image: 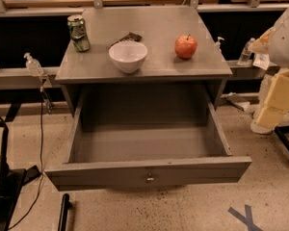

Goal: Close top drawer

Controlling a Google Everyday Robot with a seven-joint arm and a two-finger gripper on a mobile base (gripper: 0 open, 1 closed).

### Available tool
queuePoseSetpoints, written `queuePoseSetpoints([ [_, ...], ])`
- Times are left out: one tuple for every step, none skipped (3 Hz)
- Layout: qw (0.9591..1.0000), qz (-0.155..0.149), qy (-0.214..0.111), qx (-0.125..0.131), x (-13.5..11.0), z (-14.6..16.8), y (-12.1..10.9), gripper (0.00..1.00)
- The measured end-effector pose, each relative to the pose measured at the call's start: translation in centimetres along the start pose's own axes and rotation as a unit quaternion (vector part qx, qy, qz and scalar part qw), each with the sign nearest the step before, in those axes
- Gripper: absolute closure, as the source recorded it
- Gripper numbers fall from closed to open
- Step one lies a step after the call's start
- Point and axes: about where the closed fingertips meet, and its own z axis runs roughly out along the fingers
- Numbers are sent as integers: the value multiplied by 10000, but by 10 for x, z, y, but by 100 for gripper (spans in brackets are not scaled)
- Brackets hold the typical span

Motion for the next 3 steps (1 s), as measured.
queuePoseSetpoints([
  [10000,0,0,0,0,0,0,0],
  [9998,-81,-152,-87,-2,9,6,0],
  [9980,-357,-500,-140,-15,19,27,0],
])
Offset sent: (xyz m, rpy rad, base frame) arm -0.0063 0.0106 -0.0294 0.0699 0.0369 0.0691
